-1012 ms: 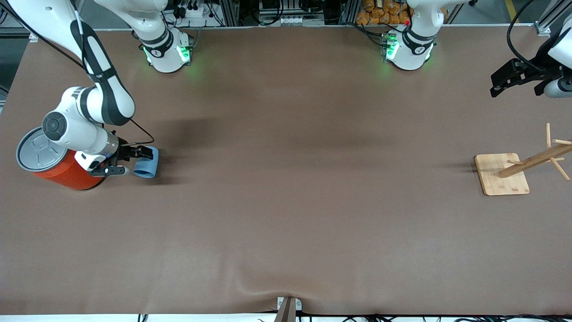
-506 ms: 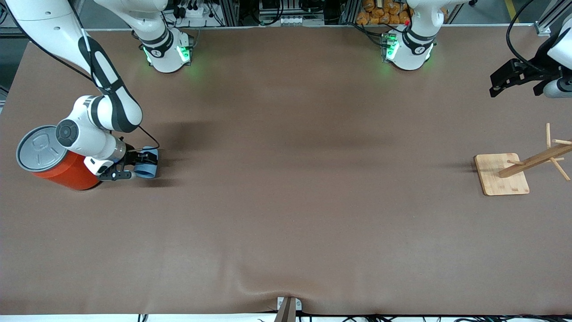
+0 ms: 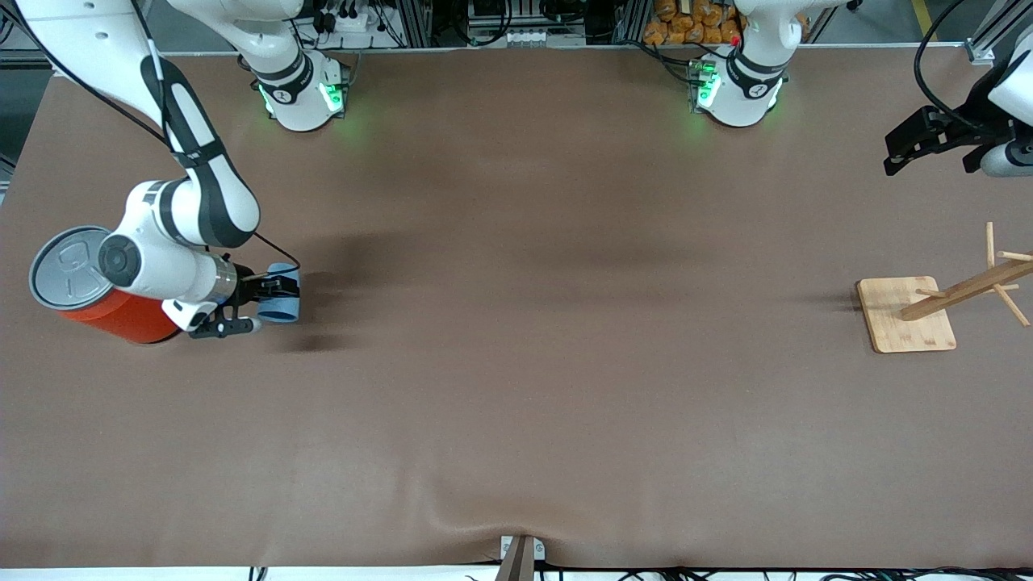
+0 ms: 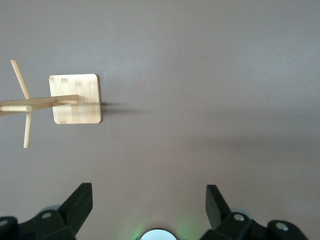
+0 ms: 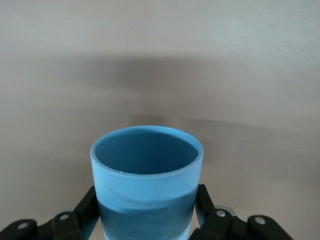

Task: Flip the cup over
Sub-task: 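Carry the blue cup to mid-table while the left gripper reaches toward it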

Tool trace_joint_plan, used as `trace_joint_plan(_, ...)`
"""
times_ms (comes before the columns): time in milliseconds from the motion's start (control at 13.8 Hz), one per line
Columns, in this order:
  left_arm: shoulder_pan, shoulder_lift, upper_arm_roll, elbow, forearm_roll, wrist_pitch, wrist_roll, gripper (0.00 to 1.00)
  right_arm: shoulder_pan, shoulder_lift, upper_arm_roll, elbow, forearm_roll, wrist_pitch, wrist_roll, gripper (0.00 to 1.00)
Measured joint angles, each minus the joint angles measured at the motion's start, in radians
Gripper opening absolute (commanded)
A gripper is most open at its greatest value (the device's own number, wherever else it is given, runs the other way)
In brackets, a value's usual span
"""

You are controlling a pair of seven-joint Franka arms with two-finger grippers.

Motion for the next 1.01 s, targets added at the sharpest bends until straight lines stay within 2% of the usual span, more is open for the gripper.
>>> trace_joint_plan(217, 0.000, 0.000, 0.000, 0.000, 0.000, 0.000, 0.000, 1.00, 0.072, -0.005, 0.004, 0.219, 0.016, -0.223, -0.086, 0.00)
trace_joint_plan(361, 0.000, 0.000, 0.000, 0.000, -0.003, 0.000, 0.000, 1.00, 0.142, -0.005, 0.006, 0.314, 0.018, -0.261, -0.136, 0.00)
trace_joint_plan(651, 0.000, 0.001, 0.000, -0.017, -0.044, -0.001, 0.000, 1.00, 0.338, 0.010, 0.009, 0.364, 0.007, -0.179, -0.182, 0.00)
trace_joint_plan(867, -0.001, 0.006, -0.002, -0.047, -0.065, 0.011, 0.000, 1.00, 0.488, 0.078, 0.009, 0.424, -0.093, -0.103, -0.290, 0.00)
trace_joint_plan(1012, -0.002, 0.009, -0.003, -0.073, -0.107, 0.023, 0.000, 1.00, 0.581, 0.145, 0.008, 0.437, -0.130, 0.015, -0.333, 0.00)
